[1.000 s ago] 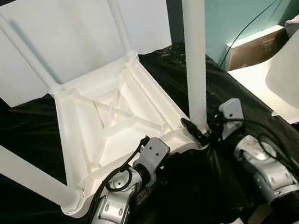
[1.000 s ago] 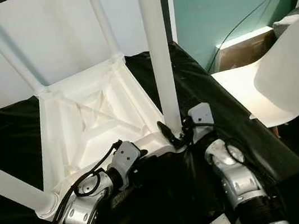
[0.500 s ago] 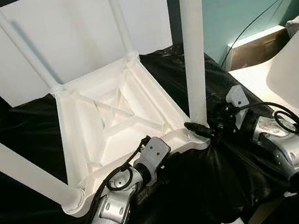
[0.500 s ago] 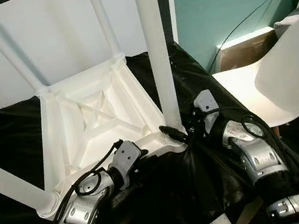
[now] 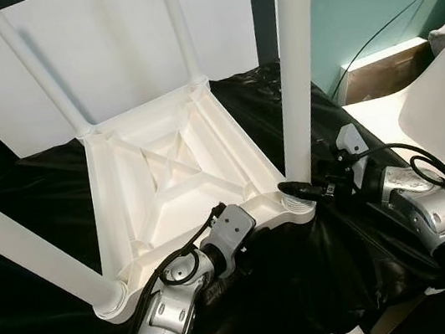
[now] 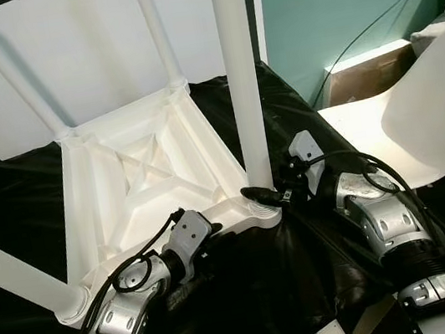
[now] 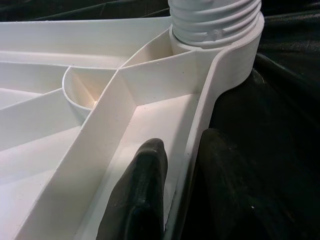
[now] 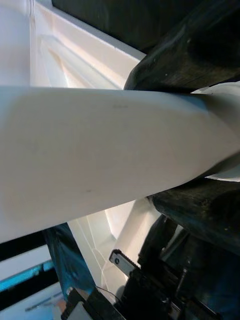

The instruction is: Building children table

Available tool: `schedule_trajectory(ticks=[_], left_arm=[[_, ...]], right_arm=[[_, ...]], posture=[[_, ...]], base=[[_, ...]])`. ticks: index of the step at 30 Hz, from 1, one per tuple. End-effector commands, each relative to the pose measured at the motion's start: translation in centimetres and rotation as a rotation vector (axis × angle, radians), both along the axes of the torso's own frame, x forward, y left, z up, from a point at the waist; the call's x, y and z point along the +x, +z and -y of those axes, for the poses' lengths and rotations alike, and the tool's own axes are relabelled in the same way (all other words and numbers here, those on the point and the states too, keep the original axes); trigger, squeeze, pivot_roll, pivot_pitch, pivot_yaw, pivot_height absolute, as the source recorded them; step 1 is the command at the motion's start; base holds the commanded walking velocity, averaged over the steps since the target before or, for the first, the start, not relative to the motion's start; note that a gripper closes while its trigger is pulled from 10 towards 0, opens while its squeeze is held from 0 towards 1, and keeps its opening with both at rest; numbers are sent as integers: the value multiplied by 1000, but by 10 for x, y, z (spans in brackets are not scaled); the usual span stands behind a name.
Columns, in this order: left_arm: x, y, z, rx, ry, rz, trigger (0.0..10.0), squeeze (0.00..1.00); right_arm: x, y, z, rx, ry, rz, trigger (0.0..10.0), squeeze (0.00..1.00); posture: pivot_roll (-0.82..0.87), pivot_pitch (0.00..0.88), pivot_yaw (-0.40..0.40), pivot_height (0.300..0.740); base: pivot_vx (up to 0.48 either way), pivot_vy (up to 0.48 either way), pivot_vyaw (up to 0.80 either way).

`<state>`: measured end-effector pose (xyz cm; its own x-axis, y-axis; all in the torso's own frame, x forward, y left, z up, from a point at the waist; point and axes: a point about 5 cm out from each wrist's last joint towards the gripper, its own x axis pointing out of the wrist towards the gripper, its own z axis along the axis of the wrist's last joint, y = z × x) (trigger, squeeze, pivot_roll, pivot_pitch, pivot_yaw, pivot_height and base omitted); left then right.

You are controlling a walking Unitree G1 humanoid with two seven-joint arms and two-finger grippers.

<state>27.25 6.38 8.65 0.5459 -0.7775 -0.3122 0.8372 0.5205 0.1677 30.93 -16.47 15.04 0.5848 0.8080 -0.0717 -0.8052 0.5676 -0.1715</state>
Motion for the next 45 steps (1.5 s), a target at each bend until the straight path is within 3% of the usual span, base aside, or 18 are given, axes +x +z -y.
schedule_trajectory(ticks=[1, 3, 8, 9, 17, 18, 20, 21, 22, 29, 30, 32, 34, 36, 44, 45], left_arm=[[-9, -24, -5, 51, 34, -101, 10000, 0], [-11, -27, -6, 49, 41, -111, 10000, 0], [-13, -29, -7, 49, 45, -118, 10000, 0], [-13, -28, -7, 56, 39, -115, 10000, 0], [-11, -27, -9, 64, 34, -112, 10000, 0], [-11, -28, -9, 65, 32, -114, 10000, 0], [-12, -28, -9, 66, 31, -115, 10000, 0], [-11, -28, -9, 66, 32, -115, 10000, 0], [-11, -28, -9, 65, 33, -114, 10000, 0], [-11, -28, -7, 61, 36, -113, 10000, 0], [-11, -28, -7, 60, 37, -114, 10000, 0], [-11, -28, -7, 59, 38, -115, 10000, 0], [-11, -29, -7, 59, 37, -116, 10000, 0], [-11, -29, -7, 61, 34, -116, 10000, 0], [-12, -28, -8, 61, 38, -113, 10000, 0], [-12, -28, -9, 60, 41, -113, 10000, 0]], right_arm=[[-4, -10, -7, 48, -60, -18, 0, 0], [-7, -14, -19, 158, -256, 14, 0, 0], [-15, -19, -28, 223, -385, 38, 0, 0], [-30, -26, -33, 290, -488, 63, 0, 0], [-31, -26, -23, 295, -590, 84, 0, 0], [-30, -26, -25, 286, -574, 78, 6706, 0], [-30, -26, -27, 279, -559, 73, 6706, 0], [-30, -26, -31, 250, -541, 82, 10000, 0], [-28, -24, -31, 229, -517, 95, 10000, 1000], [-23, -17, -26, 201, -501, 118, 10000, 949], [-22, -15, -25, 173, -454, 117, 10000, 0], [-22, -13, -24, 140, -385, 115, 10000, 0], [-24, -12, -22, 79, -238, 102, 10000, 0], [-23, -12, -19, 55, -190, 97, 10000, 0], [-6, -2, -10, 76, -162, 79, 10000, 0], [-4, -1, -11, 86, -160, 77, 3843, 0]], posture=[[-76, 0, 76, 740], [-74, 0, 75, 740], [-77, 0, 79, 740], [-70, 0, 81, 740], [-77, 0, 94, 740], [-77, 0, 94, 740], [-77, 0, 94, 740], [-79, 0, 93, 740], [-80, 0, 91, 740], [-81, 0, 85, 740], [-84, 0, 79, 740], [-84, 0, 79, 740], [-87, 0, 79, 740], [-85, 0, 78, 740], [-64, 0, 77, 740], [-61, 0, 78, 740]], base=[[0, 0, 0], [0, 0, 0], [0, 0, 0], [0, 0, 0], [0, 0, 0], [0, 0, 0], [0, 0, 0], [0, 0, 0], [0, 0, 0], [0, 0, 0], [0, 0, 0], [0, 0, 0], [0, 0, 0], [0, 0, 0], [0, 0, 0], [0, 0, 0]])
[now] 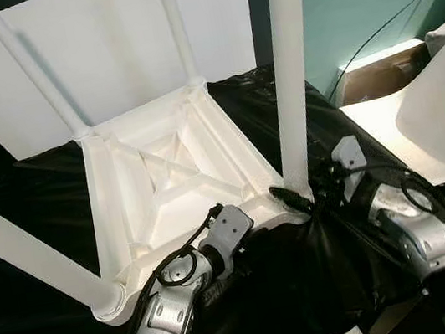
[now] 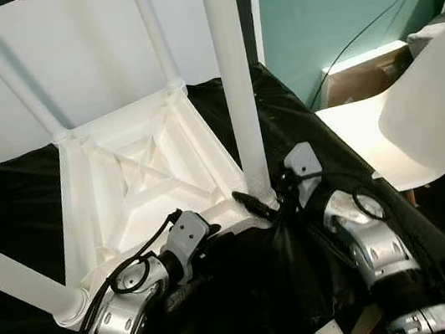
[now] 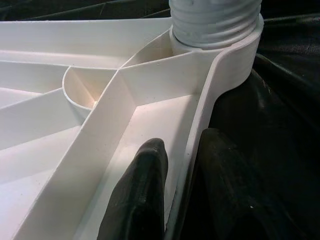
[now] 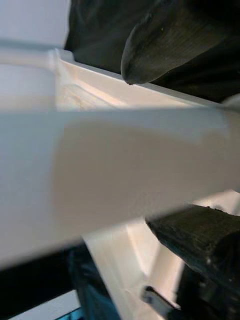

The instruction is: Building children table

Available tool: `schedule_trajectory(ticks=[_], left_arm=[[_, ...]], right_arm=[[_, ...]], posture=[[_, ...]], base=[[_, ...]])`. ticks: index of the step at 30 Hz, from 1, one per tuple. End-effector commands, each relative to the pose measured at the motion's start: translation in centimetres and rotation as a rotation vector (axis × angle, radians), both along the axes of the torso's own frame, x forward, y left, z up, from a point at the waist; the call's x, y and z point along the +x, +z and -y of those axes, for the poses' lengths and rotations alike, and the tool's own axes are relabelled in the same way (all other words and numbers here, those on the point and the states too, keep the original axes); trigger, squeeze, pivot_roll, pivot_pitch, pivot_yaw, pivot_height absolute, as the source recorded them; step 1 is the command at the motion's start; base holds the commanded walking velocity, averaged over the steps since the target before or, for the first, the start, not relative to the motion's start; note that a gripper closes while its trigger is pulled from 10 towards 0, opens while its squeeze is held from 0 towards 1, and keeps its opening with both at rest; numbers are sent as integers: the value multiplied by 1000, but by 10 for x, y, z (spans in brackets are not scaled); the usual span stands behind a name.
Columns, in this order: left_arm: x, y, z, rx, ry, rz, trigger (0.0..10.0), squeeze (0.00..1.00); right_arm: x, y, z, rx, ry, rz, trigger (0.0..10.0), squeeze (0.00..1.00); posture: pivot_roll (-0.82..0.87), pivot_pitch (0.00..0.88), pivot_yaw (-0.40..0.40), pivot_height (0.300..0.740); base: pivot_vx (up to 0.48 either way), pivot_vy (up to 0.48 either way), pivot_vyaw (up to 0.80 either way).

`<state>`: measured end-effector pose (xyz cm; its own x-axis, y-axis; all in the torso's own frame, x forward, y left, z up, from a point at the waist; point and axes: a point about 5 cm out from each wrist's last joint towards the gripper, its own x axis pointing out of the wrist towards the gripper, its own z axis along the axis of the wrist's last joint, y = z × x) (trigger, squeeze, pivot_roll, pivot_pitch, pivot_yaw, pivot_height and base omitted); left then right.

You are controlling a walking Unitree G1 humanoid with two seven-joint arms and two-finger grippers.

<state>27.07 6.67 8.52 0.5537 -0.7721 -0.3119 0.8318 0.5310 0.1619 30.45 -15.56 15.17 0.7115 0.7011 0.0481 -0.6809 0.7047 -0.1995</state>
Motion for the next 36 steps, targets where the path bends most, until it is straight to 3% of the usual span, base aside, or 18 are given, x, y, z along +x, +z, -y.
schedule_trajectory(ticks=[1, 11, 13, 14, 15, 18, 26, 27, 30, 31, 33, 35, 36], left_arm=[[-11, -27, -6, 62, 33, -110, 10000, 0], [-12, -26, -14, 77, 39, -108, 10000, 0], [-12, -26, -17, 84, 39, -107, 10000, 0], [-12, -25, -18, 86, 39, -106, 10000, 0], [-12, -25, -18, 86, 39, -106, 10000, 0], [-11, -24, -19, 90, 42, -103, 10000, 0], [-11, -24, -22, 95, 45, -103, 10000, 0], [-11, -24, -22, 97, 45, -104, 10000, 0], [-11, -24, -23, 99, 44, -104, 10000, 0], [-11, -24, -23, 100, 43, -103, 10000, 0], [-10, -24, -22, 100, 43, -102, 10000, 0], [-9, -23, -21, 98, 41, -98, 10000, 0], [-8, -22, -20, 96, 40, -95, 10000, 0]], right_arm=[[1, -3, -3, 21, 13, -22, 0, 0], [-11, -18, -14, 109, -30, -76, 0, 0], [-19, -27, -22, 161, -106, -89, 0, 0], [-21, -33, -22, 179, -206, -93, 0, 0], [-21, -33, -22, 179, -206, -93, 0, 0], [-30, -44, -20, 203, -401, -79, 0, 0], [-32, -47, -19, 213, -500, -66, 0, 0], [-30, -46, -20, 201, -501, -64, 10000, 0], [-29, -42, -22, 193, -471, -47, 10000, 0], [-28, -38, -24, 221, -425, -39, 10000, 1000], [-27, -34, -27, 229, -384, -30, 10000, 1000], [-26, -32, -37, 193, -264, -38, 10000, 1000], [-26, -33, -41, 163, -213, -50, 10000, 0]], posture=[[-60, 0, 78, 740], [-30, 0, 97, 740], [-15, 0, 104, 740], [-13, 0, 103, 740], [-13, 0, 103, 740], [-2, 0, 103, 740], [0, 0, 108, 740], [1, 0, 109, 740], [-4, 0, 111, 740], [-5, 0, 109, 740], [-9, 0, 109, 740], [-22, 0, 104, 740], [-24, 0, 99, 740]], base=[[0, 0, 0], [0, 0, 0], [0, 0, 0], [0, 0, 0], [0, 0, 0], [0, 0, 0], [0, 0, 0], [0, 0, 0], [0, 0, 0], [0, 0, 0], [0, 0, 0], [0, 0, 0], [0, 0, 0]])
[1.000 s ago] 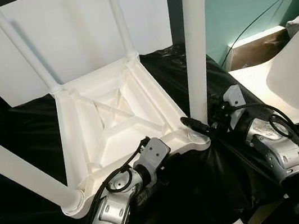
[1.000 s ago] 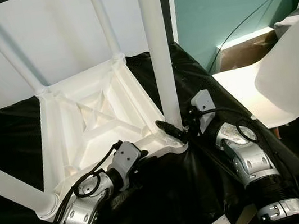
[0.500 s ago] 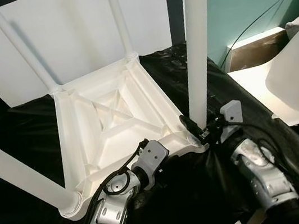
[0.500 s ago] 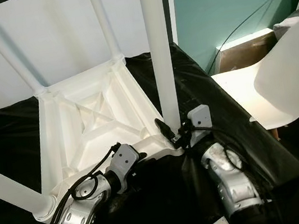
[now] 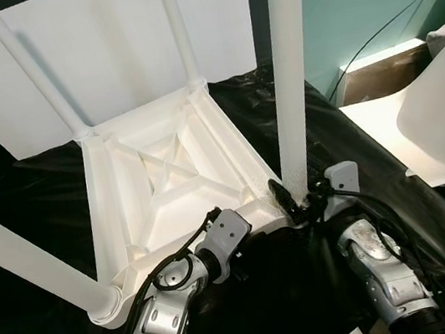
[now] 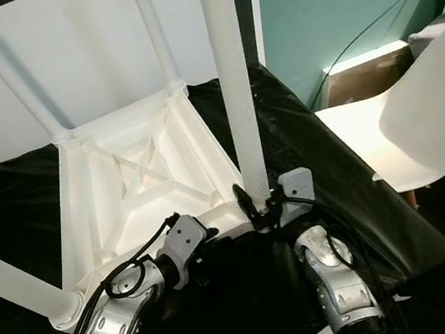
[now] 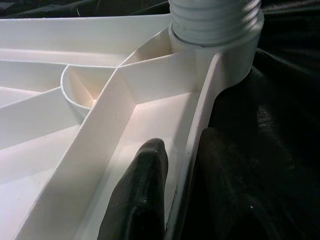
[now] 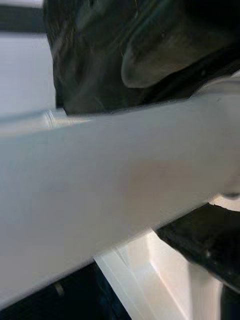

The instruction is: Building children table

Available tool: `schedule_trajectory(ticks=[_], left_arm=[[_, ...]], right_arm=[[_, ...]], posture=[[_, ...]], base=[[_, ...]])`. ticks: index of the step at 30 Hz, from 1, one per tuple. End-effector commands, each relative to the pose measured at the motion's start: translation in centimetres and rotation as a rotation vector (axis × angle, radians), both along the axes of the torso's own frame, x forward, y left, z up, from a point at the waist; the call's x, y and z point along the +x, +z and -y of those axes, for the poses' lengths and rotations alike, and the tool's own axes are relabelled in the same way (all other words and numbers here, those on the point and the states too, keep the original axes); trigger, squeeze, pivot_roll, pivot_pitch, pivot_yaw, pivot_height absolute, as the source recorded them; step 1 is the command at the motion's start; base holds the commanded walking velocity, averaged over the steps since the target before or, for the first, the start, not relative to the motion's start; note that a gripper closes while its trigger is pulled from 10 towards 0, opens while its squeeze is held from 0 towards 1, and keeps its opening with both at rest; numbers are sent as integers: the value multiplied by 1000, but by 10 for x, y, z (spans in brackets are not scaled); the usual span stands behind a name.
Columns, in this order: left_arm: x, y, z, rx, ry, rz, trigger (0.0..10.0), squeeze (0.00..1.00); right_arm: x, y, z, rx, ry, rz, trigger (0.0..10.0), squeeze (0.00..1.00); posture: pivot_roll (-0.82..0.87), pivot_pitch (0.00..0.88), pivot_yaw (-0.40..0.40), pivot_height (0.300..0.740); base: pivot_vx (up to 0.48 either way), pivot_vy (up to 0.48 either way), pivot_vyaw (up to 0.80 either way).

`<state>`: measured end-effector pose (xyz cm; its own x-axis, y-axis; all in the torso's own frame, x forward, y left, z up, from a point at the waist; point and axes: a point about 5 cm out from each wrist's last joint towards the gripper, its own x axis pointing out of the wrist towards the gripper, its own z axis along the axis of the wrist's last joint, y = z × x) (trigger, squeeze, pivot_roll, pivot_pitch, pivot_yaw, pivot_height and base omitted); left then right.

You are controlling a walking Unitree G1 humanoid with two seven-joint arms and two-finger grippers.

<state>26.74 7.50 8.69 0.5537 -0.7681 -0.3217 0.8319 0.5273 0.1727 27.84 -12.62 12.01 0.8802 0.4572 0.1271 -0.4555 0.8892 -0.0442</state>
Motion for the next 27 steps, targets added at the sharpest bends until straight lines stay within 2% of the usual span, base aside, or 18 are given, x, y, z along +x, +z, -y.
schedule_trajectory(ticks=[1, 6, 9, 13, 14, 15, 16, 17, 22, 24, 27], left_arm=[[-5, -24, -11, 81, 43, -98, 10000, 0], [-3, -23, -5, 62, 49, -96, 10000, 0], [-4, -25, -1, 48, 51, -107, 10000, 0], [-4, -25, 0, 49, 47, -106, 10000, 0], [-3, -25, 0, 52, 45, -103, 10000, 0], [-3, -25, 0, 52, 45, -103, 10000, 0], [-3, -25, 1, 52, 45, -100, 10000, 0], [-2, -25, 1, 51, 46, -98, 10000, 0], [-2, -25, 2, 45, 50, -97, 10000, 0], [-3, -25, 2, 42, 50, -99, 10000, 0], [-3, -25, 1, 45, 50, -99, 10000, 0]], right_arm=[[0, -1, -12, -6, 73, -17, 10000, 0], [4, -1, -10, -61, 154, -21, 10000, 0], [15, 4, 7, -125, 215, -28, 10000, 0], [19, 5, 12, -166, 245, -38, 10000, 0], [19, 4, 12, -176, 264, -47, 5843, 0], [19, 4, 12, -176, 264, -47, 5843, 0], [18, 3, 11, -178, 277, -55, 2157, 0], [18, 2, 10, -177, 284, -60, 0, 0], [14, -2, 4, -151, 286, -81, 0, 0], [7, -10, -3, -155, 266, -104, 0, 0], [4, -13, -6, -139, 226, -112, 0, 0]], posture=[[-24, 0, 99, 740], [-37, 0, 81, 740], [-52, 0, 74, 740], [-61, 0, 73, 740], [-61, 0, 68, 740], [-61, 0, 68, 740], [-60, 0, 66, 740], [-60, 0, 65, 740], [-56, 0, 65, 740], [-55, 0, 66, 740], [-54, 0, 67, 740]], base=[[0, 0, 0], [0, 0, 0], [0, 0, 0], [0, 0, 0], [0, 0, 0], [0, 0, 0], [0, 0, 0], [0, 0, 0], [0, 0, 0], [0, 0, 0], [0, 0, 0]])
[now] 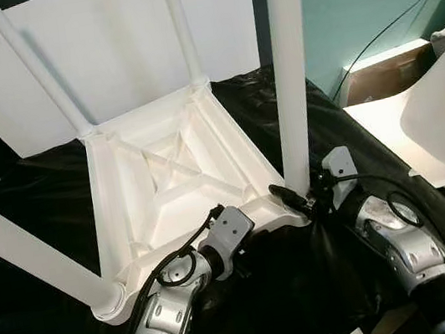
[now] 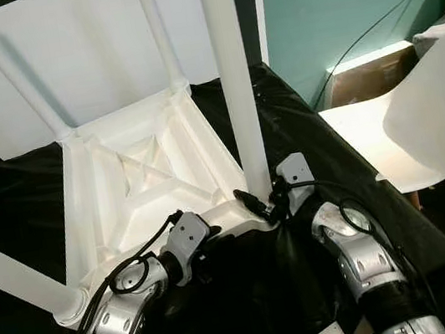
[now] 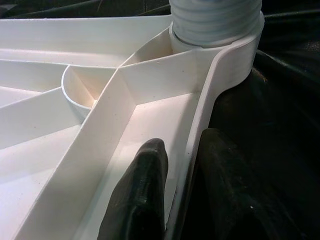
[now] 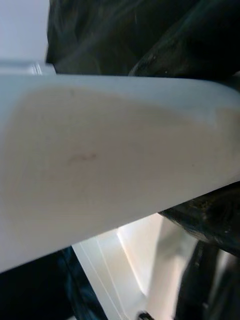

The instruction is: Building children table

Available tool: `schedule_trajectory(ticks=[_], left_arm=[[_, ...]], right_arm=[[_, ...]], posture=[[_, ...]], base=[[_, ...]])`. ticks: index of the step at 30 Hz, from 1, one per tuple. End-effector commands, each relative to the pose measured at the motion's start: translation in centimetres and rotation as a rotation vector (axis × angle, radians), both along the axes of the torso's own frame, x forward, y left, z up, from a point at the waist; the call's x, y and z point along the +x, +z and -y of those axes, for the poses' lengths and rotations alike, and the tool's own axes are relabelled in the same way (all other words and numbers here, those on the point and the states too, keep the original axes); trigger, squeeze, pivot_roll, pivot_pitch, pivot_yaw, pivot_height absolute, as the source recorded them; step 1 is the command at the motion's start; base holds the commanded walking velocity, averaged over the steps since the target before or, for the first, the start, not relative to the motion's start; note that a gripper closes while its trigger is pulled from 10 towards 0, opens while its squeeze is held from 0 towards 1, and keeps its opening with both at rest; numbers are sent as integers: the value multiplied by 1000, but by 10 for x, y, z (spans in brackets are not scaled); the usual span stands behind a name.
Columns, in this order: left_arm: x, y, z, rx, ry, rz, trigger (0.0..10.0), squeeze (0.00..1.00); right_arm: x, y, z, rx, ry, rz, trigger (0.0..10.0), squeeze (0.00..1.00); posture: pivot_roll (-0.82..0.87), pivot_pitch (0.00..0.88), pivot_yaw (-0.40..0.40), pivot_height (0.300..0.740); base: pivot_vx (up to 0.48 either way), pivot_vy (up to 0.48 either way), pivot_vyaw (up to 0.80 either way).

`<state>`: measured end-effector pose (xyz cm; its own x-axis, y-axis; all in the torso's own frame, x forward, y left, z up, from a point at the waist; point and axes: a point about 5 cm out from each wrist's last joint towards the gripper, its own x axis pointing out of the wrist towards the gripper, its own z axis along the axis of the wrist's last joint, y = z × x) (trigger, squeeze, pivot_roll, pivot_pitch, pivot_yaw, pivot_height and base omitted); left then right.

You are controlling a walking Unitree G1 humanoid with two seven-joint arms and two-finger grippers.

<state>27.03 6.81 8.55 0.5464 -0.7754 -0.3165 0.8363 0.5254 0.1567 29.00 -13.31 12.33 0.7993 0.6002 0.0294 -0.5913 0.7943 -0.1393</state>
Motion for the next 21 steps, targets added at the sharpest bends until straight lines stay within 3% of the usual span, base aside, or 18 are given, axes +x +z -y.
schedule_trajectory(ticks=[1, 2, 5, 7, 12, 13, 15, 16, 20, 21], left_arm=[[-6, -24, -6, 60, 55, -90, 10000, 0], [-6, -24, -7, 61, 56, -90, 10000, 0], [-6, -24, -7, 62, 52, -92, 10000, 0], [-7, -24, -4, 65, 34, -92, 10000, 0], [-6, -22, -2, 57, 33, -89, 10000, 0], [-6, -22, -4, 58, 38, -90, 10000, 0], [-6, -23, -4, 58, 40, -91, 10000, 0], [-7, -25, -5, 61, 43, -96, 10000, 0], [-8, -26, -5, 61, 43, -98, 10000, 0], [-7, -26, -5, 61, 42, -98, 10000, 0]], right_arm=[[-8, -18, -13, -4, -8, -70, 0, 0], [-7, -22, -13, -3, -117, -45, 0, 0], [-8, -28, -15, -5, -192, -21, 0, 0], [-7, -34, -17, 7, -307, -4, 0, 0], [-4, -32, -14, 13, -360, -2, 0, 0], [-4, -33, -14, -9, -350, -8, 9765, 0], [-4, -34, -14, -14, -325, -24, 10000, 0], [-5, -28, -14, 6, -245, -18, 10000, 1000], [-6, -22, -15, -2, -185, 1, 10000, 1000], [-4, -18, -14, -14, -149, 17, 10000, 0]], posture=[[-54, 0, 68, 740], [-54, 0, 68, 740], [-67, 0, 78, 740], [-63, 0, 80, 740], [-60, 0, 78, 740], [-59, 0, 77, 740], [-62, 0, 75, 740], [-66, 0, 76, 740], [-71, 0, 76, 740], [-76, 0, 74, 740]], base=[[0, 0, 0], [0, 0, 0], [0, 0, 0], [0, 0, 0], [0, 0, 0], [0, 0, 0], [0, 0, 0], [0, 0, 0], [0, 0, 0], [0, 0, 0]])
